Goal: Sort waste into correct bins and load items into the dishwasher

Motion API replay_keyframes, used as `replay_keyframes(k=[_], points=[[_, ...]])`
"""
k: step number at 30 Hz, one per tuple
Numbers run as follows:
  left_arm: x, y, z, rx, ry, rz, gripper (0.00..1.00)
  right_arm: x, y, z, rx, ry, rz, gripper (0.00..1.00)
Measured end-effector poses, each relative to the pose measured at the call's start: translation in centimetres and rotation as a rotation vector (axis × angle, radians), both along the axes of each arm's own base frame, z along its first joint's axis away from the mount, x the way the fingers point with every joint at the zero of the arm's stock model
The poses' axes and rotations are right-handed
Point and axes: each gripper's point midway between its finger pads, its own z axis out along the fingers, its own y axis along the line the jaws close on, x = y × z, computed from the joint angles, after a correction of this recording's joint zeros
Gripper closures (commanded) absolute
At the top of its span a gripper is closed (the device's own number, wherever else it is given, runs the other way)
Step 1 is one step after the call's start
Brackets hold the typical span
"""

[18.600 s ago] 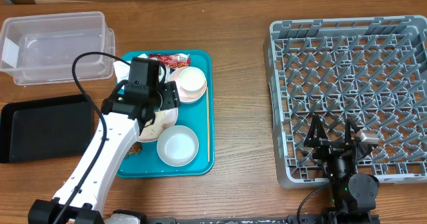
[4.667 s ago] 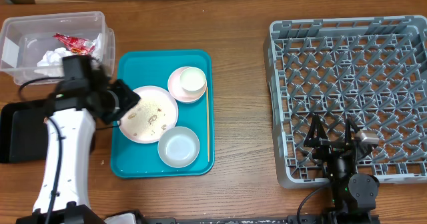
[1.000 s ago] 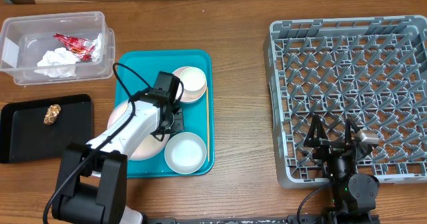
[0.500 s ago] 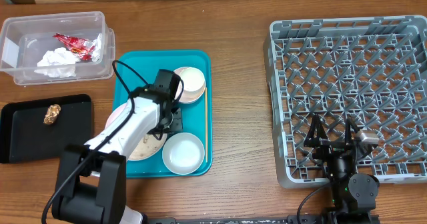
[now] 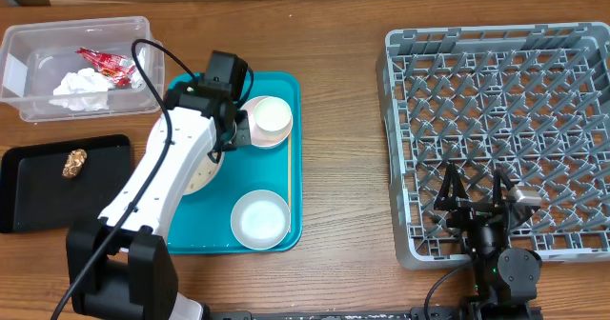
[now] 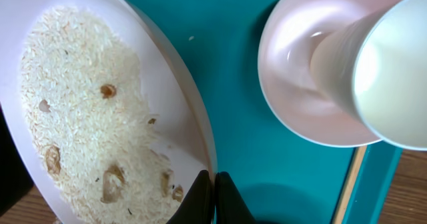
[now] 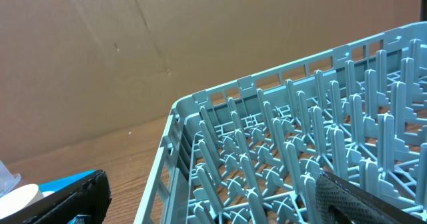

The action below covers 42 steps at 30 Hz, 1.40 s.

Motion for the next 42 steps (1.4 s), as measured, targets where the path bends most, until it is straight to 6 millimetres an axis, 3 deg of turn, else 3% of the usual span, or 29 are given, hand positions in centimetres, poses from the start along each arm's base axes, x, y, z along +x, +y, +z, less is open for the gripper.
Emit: replay_keyframes(k=[10,18,28,30,38,42], points=[[2.0,1.8,2.6,0.005,-0.072,0.056,0.96,0.0,0.0,0.0,0.000,0.000,0.000,0.00],[3.2,6.8,4.6,0.005,-0.120,0.192,0.96,0.0,0.0,0.0,0.000,0.000,0.000,0.00],[4.5,13.0,5.3,-0.109,-0.206,0.363,0.96,0.0,0.0,0.0,0.000,0.000,0.000,0.00],[4.3,15.0,5.4,-0.156,-0.223,0.416,0.96,0.0,0.0,0.0,0.000,0.000,0.000,0.00],[2.9,19.5,5.5,-0.273,-0.249,0.543,0.96,0.0,0.0,0.0,0.000,0.000,0.000,0.00],[2.6,20.3,5.7,-0.349,-0.267,0.569,0.96,0.0,0.0,0.0,0.000,0.000,0.000,0.00]])
